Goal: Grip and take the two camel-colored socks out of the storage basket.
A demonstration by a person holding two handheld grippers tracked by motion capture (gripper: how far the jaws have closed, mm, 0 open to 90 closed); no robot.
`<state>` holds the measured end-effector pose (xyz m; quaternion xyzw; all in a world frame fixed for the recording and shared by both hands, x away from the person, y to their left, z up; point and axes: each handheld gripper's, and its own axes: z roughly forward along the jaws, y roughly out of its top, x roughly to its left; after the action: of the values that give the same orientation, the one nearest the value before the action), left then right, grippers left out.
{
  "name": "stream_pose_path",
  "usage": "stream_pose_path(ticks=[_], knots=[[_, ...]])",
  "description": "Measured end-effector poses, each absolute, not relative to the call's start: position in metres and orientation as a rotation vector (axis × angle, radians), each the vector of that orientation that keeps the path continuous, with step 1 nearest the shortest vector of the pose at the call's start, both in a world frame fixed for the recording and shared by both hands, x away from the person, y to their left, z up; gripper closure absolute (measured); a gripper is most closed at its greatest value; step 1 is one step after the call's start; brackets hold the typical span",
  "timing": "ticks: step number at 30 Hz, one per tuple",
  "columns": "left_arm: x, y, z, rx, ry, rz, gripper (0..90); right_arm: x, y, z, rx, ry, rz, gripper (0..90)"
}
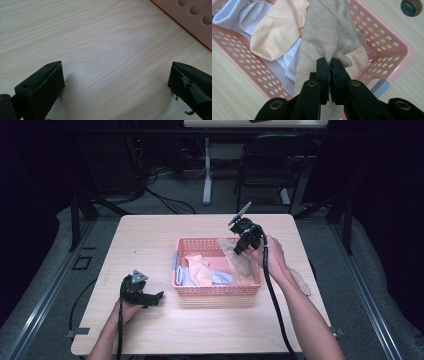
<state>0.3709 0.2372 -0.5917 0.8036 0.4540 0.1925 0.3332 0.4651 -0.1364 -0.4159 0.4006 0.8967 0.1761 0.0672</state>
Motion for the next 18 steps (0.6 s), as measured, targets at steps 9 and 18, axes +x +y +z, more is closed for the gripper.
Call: stream_pose_path(ticks=[9, 18], knots=[[0.371, 0.237, -0.592, 2.098, 1.186, 0.502, 0.2, 0.456, -0.142, -0.395, 1.185, 2.675, 0.550, 86.6], [0.371, 0.237, -0.592, 2.099, 1.186, 0.502, 0.2, 0.446, -0.152, -0.379, 1.167, 2.663, 0.567, 86.5]])
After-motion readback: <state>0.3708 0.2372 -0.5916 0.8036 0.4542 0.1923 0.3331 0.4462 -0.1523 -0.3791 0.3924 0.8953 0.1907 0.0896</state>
